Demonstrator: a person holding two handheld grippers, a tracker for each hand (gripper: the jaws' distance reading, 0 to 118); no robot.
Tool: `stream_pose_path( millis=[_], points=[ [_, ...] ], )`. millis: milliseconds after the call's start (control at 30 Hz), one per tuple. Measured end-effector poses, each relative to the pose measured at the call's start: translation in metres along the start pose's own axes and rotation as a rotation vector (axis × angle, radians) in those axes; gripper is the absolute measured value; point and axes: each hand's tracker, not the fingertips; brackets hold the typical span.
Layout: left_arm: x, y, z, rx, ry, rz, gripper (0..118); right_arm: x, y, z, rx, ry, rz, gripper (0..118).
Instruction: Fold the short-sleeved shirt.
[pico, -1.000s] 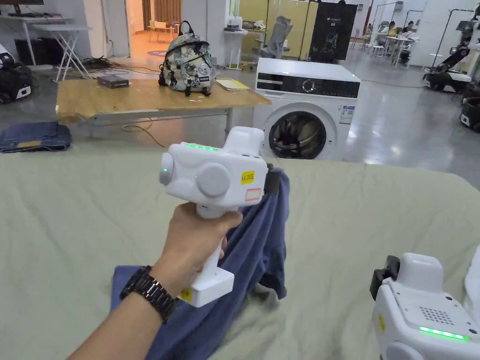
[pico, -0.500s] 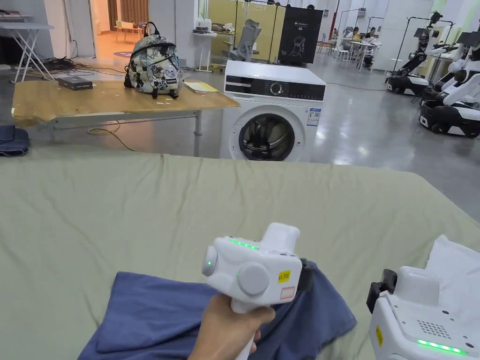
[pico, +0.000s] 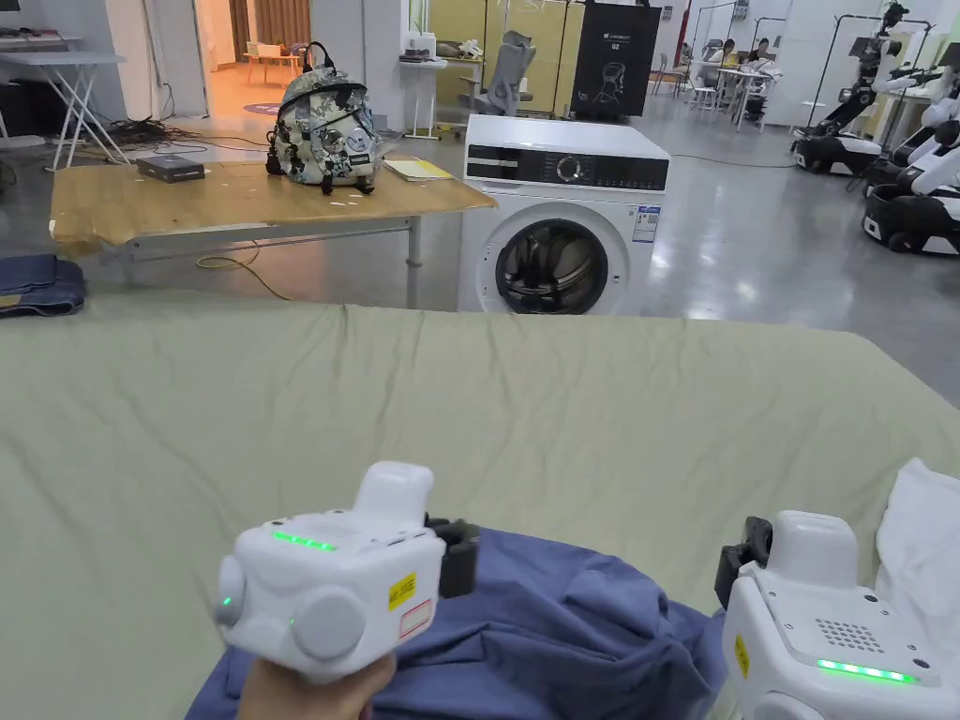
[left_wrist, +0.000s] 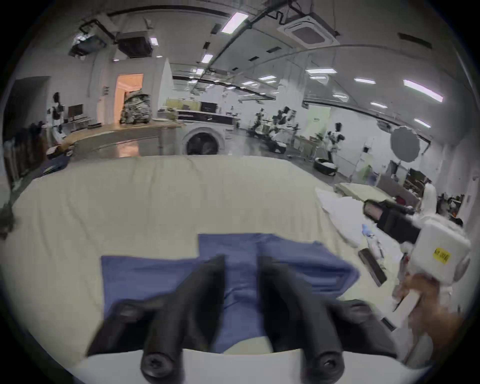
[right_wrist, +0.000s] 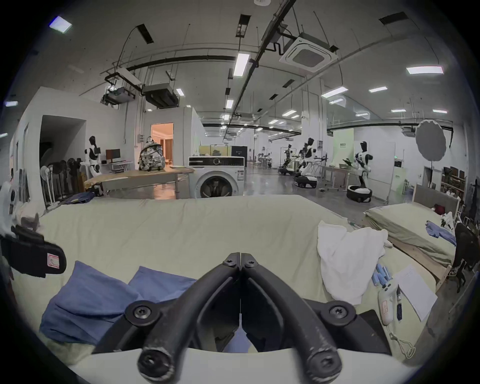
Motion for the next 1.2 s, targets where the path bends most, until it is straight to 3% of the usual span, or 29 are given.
stream_pose_path(
  millis=[67,300,667,800,867,933,967,1133,1200],
  points=[
    [-0.018,-0.019,0.005,-0.02,0.061,0.021,0,-0.008,-0.003,-0.001,-0.006,0.019,0.009,0],
    [-0.081,-0.043,0.004,-0.115,0.164,0.155,0,-0.024,-0.008,-0.006,-0.029,0.067,0.024,0],
    [-0.186,0.024,-0.065,-0.265,0.241,0.275,0,-0.018,-0.005,-0.013,-0.059,0.074,0.038,0],
    [-0.205,0.03,-0.095,-0.359,0.325,0.256,0,-0.01,-0.009,-0.014,-0.079,0.056,0.053,0],
    [-0.213,0.028,-0.106,-0.373,0.337,0.28,25,-0.005,-0.011,-0.015,-0.09,0.045,0.063,0],
    [-0.219,0.028,-0.116,-0.397,0.337,0.306,62,-0.001,-0.014,-0.017,-0.104,0.034,0.082,0],
    [-0.213,0.025,-0.114,-0.402,0.338,0.311,71,0.0,-0.015,-0.018,-0.109,0.029,0.087,0],
    [-0.2,0.012,-0.128,-0.494,0.34,0.243,72,0.005,-0.023,-0.026,-0.141,0.01,0.089,0],
    [-0.19,0.006,-0.131,-0.503,0.377,0.162,58,0.004,-0.025,-0.029,-0.156,0.009,0.085,0]
  ],
)
